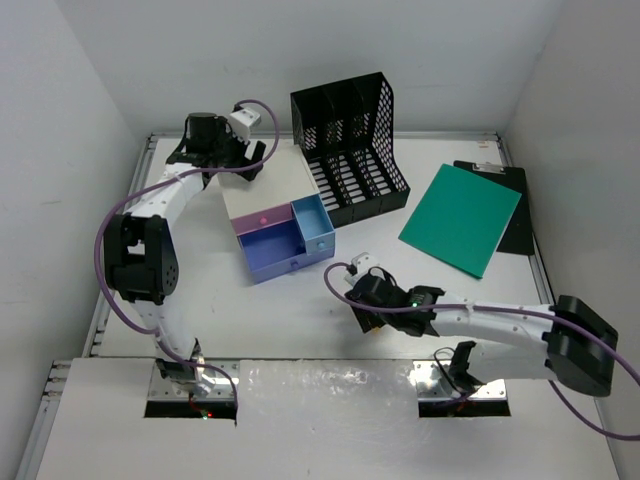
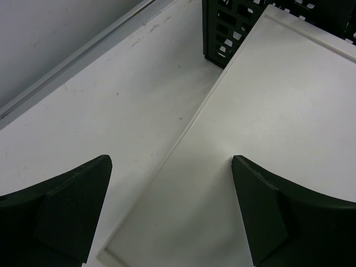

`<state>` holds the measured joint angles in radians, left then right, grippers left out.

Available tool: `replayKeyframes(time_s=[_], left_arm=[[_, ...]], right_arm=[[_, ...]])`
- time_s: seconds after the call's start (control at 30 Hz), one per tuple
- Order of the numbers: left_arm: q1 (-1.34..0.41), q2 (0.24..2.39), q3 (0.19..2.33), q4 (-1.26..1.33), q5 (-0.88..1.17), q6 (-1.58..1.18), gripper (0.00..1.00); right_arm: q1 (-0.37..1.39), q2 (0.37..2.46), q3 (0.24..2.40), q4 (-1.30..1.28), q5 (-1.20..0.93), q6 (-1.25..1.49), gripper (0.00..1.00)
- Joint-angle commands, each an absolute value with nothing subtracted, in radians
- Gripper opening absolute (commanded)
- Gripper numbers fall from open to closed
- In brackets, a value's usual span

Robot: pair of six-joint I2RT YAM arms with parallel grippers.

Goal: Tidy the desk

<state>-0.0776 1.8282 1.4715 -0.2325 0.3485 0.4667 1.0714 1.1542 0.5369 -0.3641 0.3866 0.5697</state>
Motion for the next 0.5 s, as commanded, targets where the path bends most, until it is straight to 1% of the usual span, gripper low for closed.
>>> replayKeyframes(time_s=[0.0,0.17,0.27,0.3,0.37,0.4,0.43,0.47], left_arm=[[-0.075,1.832,1.434,-0.379,0.311,0.489,0.88],[-0.075,1.829,1.434,-0.380,0.319,0.491,0.88],[-0.075,1.827,1.428,-0.377,0.325,0.492,0.88],[-0.075,1.825,1.425,-0.377,0.328,0.491,0.88],[-0.075,1.825,1.424,-0.374,0.330,0.491,0.88],[-0.075,1.825,1.420,-0.371,0.330,0.491,0.88],[-0.075,1.825,1.419,-0.370,0.330,0.492,0.88],[-0.075,1.824,1.417,-0.368,0.331,0.494,0.88]], right_arm=[[1.078,1.225,0.563,-0.313,0.368,0.587,0.60],[1.078,1.313,0.557,-0.270,0.333,0.603,0.56],[1.077,1.371,0.546,-0.210,0.325,0.601,0.51],[1.077,1.390,0.551,-0.203,0.318,0.600,0.48],[1.077,1.428,0.571,-0.195,0.299,0.592,0.44],[1.077,1.466,0.577,-0.186,0.275,0.581,0.41],[1.077,1.483,0.583,-0.180,0.265,0.572,0.30],[1.077,1.500,0.595,-0.170,0.255,0.563,0.22]])
